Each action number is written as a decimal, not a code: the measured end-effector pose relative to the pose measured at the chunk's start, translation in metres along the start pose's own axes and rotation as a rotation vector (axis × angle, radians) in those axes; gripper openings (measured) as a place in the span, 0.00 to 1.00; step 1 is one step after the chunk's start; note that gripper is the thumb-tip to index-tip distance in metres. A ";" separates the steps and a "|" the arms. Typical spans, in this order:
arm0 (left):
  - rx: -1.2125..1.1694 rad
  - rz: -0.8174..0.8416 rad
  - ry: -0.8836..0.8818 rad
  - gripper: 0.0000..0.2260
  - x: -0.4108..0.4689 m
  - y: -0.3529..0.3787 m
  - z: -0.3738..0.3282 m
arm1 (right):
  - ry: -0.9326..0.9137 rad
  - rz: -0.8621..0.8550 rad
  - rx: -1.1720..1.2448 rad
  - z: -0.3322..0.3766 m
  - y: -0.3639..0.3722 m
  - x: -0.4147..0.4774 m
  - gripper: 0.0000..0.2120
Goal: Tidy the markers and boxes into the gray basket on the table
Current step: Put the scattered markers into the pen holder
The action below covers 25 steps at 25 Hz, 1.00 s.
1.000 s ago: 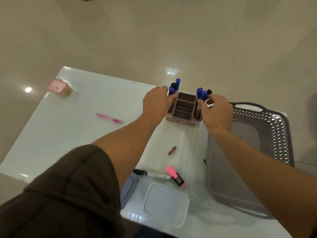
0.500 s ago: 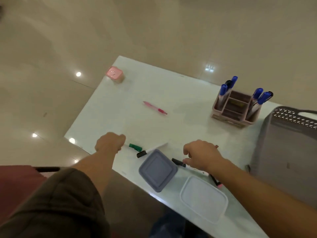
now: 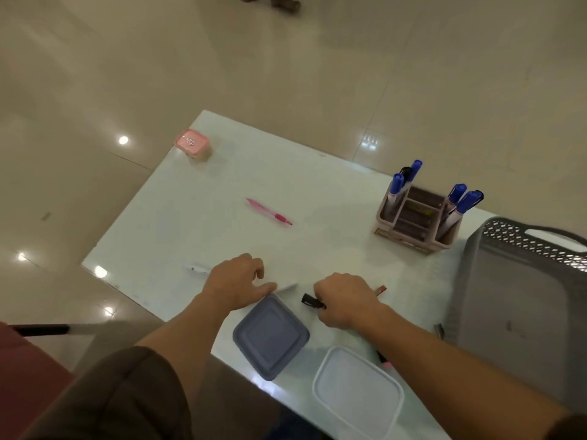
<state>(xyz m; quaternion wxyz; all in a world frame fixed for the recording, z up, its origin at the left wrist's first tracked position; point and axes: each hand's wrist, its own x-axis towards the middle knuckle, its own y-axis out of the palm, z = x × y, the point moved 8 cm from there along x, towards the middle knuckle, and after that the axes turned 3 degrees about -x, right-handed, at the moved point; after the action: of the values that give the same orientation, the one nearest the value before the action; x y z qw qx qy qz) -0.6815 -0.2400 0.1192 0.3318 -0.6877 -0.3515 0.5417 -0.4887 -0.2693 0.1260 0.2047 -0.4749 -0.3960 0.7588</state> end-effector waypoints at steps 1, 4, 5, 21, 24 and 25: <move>0.013 0.034 0.047 0.18 0.004 0.002 -0.005 | 0.014 -0.027 0.029 -0.004 -0.002 -0.001 0.08; 0.133 0.113 0.187 0.18 0.011 0.003 -0.021 | 0.052 -0.126 0.137 -0.018 -0.008 -0.004 0.13; 0.182 0.120 0.227 0.17 0.013 0.004 -0.025 | 0.060 -0.157 0.167 -0.021 -0.010 -0.006 0.14; -0.334 -0.255 -0.418 0.19 0.045 -0.006 -0.052 | 0.496 -0.944 0.877 -0.123 -0.091 -0.103 0.04; -0.427 -0.236 -0.462 0.15 0.051 -0.012 -0.064 | 0.592 -1.148 0.882 -0.140 -0.104 -0.160 0.04; -0.491 -0.286 -0.454 0.14 0.047 -0.022 -0.072 | 0.628 -1.215 0.872 -0.146 -0.109 -0.180 0.03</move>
<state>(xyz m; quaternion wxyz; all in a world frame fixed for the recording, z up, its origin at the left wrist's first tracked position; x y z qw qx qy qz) -0.6058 -0.1937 0.1276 0.1425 -0.5529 -0.6284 0.5284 -0.2827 -0.2680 0.2787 0.8492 -0.2454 -0.1776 0.4326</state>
